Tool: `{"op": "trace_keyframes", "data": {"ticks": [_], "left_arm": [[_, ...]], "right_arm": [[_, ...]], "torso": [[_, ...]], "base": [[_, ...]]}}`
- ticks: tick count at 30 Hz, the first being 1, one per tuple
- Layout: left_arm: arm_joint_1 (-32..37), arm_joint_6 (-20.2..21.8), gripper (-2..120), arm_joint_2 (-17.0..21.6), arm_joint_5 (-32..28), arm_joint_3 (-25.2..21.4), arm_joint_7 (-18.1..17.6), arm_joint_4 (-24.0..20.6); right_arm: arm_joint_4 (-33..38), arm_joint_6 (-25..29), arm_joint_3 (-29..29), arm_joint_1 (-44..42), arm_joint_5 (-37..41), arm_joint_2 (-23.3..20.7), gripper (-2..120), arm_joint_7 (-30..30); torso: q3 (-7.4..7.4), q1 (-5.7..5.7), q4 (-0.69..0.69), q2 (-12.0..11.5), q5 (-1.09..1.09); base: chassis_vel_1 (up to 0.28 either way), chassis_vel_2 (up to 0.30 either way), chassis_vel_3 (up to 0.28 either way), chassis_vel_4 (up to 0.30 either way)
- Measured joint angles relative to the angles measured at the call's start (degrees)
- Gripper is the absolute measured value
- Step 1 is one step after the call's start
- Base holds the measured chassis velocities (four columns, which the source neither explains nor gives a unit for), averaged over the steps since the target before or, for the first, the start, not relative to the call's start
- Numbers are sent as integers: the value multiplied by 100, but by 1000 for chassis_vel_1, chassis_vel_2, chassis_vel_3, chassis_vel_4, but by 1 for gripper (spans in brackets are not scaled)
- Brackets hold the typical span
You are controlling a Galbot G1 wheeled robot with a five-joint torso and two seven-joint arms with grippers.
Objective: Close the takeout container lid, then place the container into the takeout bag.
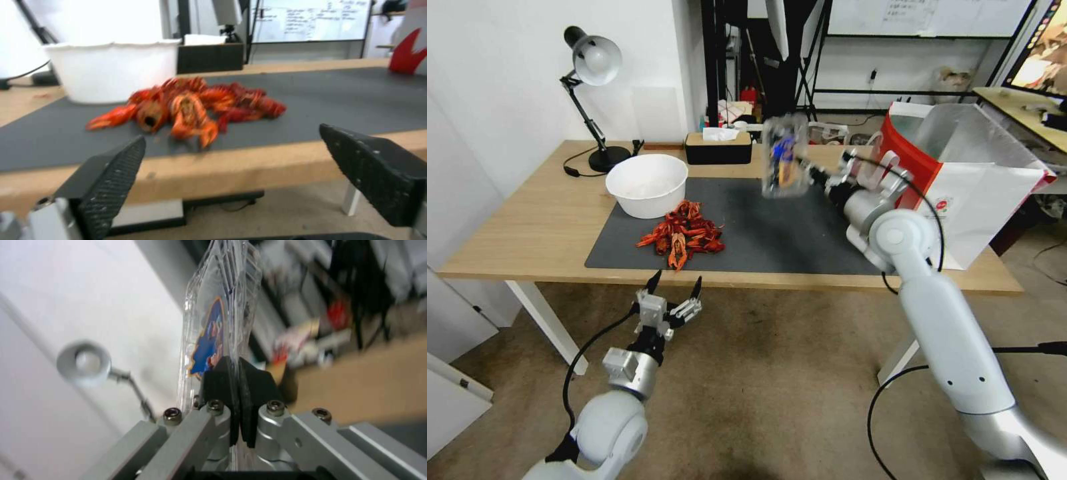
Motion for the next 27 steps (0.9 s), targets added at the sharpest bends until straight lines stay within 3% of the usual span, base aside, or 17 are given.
{"op": "trace_keyframes", "data": {"ticks": [5,14,18,27], "left_arm": [[246,-142,100,-158,99,-126,-14,65],[358,-251,100,-235,70,-212,15,123],[358,-257,100,-257,49,-192,42,128],[337,-256,100,-321,59,-75,68,118]], "right_arm": [[210,561,319,207,-606,-358,0,96],[431,673,839,189,-905,-1100,0,551],[594,655,1153,-201,-1245,-1440,0,946],[809,658,1482,-768,-1530,-1569,0,1248]], "torso": [[0,0,0,0,0],[0,0,-1,0,0],[0,0,-2,0,1],[0,0,0,0,0]], "base": [[0,0,0,0],[0,0,0,0],[0,0,0,0],[0,0,0,0]]}}
